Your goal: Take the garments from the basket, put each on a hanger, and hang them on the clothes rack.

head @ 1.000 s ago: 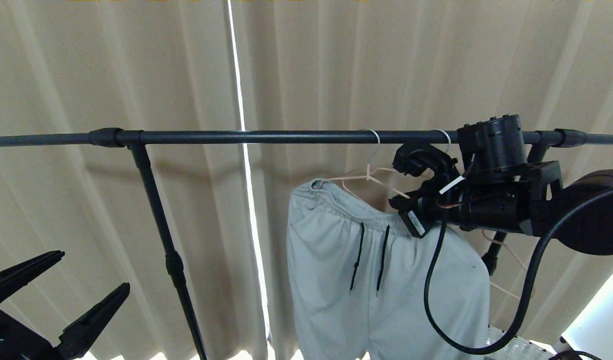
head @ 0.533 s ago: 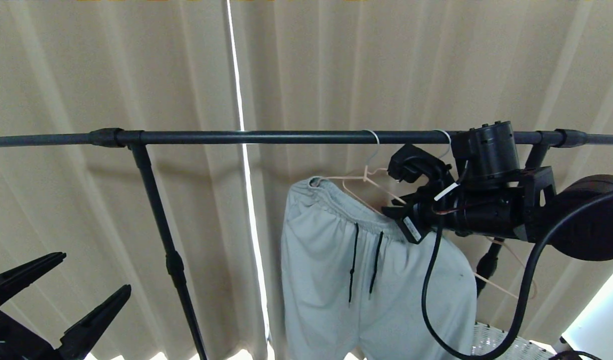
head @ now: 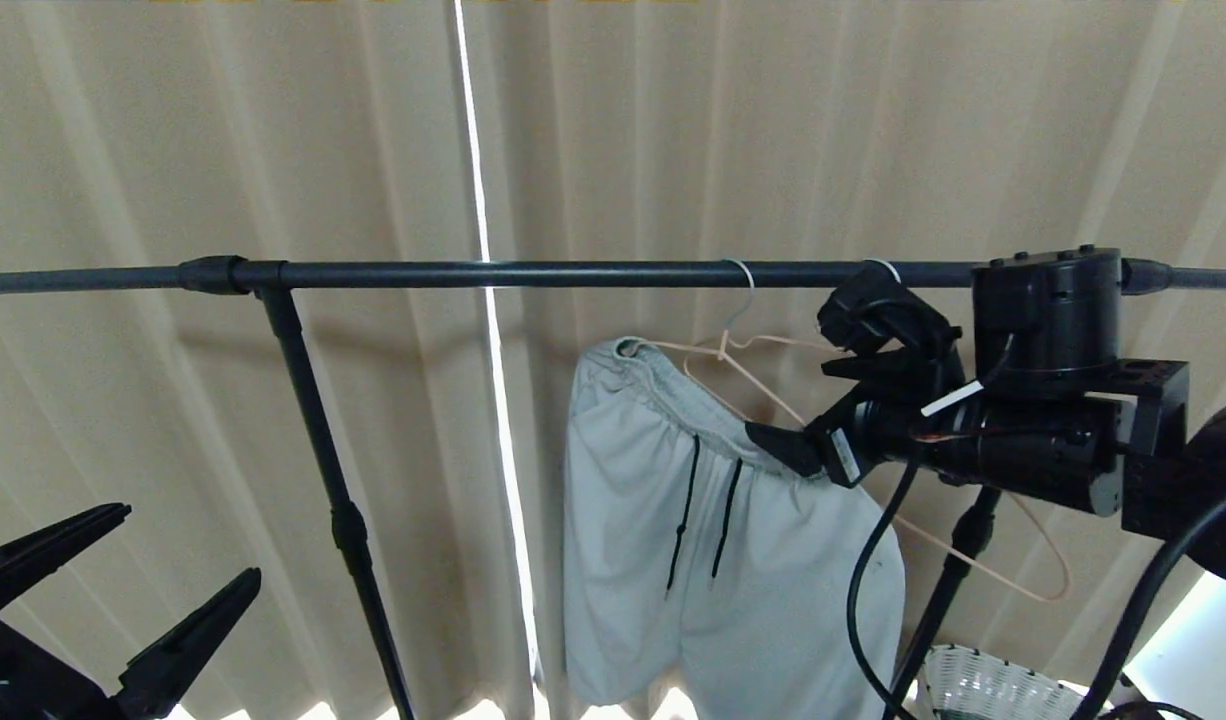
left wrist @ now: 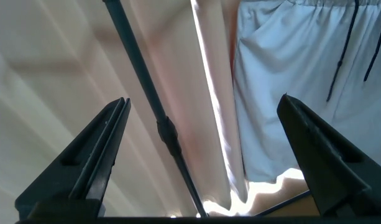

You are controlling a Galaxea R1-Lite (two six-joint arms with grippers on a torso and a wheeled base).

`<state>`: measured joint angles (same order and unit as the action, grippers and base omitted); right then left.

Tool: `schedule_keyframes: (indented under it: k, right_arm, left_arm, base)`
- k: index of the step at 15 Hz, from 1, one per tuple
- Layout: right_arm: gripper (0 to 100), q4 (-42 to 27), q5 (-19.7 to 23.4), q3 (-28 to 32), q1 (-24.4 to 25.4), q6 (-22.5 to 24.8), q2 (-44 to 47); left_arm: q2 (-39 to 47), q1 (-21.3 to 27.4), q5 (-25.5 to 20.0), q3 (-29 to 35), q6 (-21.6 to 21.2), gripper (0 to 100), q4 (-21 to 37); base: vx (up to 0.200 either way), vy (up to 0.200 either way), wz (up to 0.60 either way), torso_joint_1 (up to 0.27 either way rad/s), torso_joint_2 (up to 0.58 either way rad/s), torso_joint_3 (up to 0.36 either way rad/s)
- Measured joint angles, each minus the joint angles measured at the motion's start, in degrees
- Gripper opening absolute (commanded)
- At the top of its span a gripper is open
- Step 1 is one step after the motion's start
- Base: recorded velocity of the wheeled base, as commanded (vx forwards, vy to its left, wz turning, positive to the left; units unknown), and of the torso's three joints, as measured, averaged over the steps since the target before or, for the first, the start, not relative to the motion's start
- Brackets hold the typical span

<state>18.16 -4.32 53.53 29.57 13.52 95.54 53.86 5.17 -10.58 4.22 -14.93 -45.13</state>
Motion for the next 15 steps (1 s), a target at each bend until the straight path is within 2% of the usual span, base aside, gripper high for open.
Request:
schedule_keyframes:
  k: [4,7,10,13,15]
  right_arm:
    - [100,1.9,0.0,-7.5,0.0,-0.6,-8.9]
    - [100,1.8,-0.4,-14.9,-0.9,-0.6,-20.1]
    - [100,-0.5,-0.6,-23.1,-6.1,-0.4,-34.3]
    - [100,-13.4,-0.6,-28.2,-16.2,-0.5,-50.1]
    - [100,-24.5,-0.5,-30.1,-23.3,-1.0,-60.2]
  left_arm:
    - [-0.1,-0.4,0.2,0.1,0.1,100,0.0]
    - [-0.5,-0.5,0.4,-0.5,0.9,100,-0.1]
    - [-1.6,-3.2,1.4,-3.4,3.6,100,0.1]
    - [-6.2,-9.7,1.8,-4.0,4.9,100,4.2]
    - [-11.6,-12.8,1.9,-4.1,5.3,100,10.2]
  base:
    - [0.0,0.0,0.0,0.0,0.0,0.0]
    - [0.0,0.0,0.0,0.0,0.0,0.0]
    - [0.0,0.0,0.0,0.0,0.0,0.0]
    - [0.0,0.0,0.0,0.0,0.0,0.0]
    - [0.0,0.0,0.0,0.0,0.0,0.0]
